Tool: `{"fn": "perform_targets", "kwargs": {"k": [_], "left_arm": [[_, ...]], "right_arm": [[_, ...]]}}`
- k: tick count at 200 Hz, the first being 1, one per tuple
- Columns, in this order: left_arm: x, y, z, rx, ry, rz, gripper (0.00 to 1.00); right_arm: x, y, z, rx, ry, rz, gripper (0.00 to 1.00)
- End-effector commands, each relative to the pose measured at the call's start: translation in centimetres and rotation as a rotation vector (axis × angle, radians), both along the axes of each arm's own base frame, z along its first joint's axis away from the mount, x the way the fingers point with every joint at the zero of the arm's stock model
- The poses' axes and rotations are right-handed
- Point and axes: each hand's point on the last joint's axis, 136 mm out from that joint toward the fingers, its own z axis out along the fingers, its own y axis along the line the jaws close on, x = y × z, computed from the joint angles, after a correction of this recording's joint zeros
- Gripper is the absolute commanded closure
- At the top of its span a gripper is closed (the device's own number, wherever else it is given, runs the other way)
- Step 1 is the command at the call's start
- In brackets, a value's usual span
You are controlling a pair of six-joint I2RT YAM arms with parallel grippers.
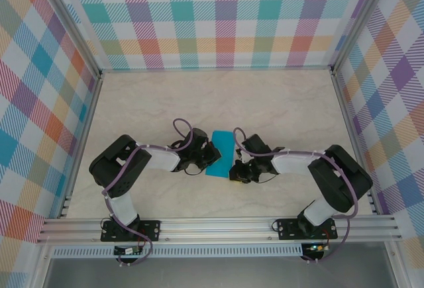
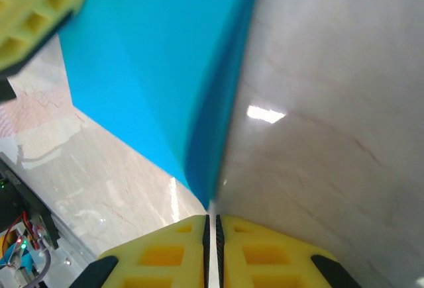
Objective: Fold a paper plane with a square sheet of paper (pick it up from the middle)
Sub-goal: Fold the triangle a second time at the center of the table.
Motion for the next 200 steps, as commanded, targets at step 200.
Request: {"fn": "perform_targets", "kwargs": {"k": [200], "left_arm": [[-0.3,-0.7,2.0,0.0,-0.04,-0.051,0.83]], "right_arm": [[1.1,-0.3,-3.7,-0.116,0.114,-0.077,0.96]]}}
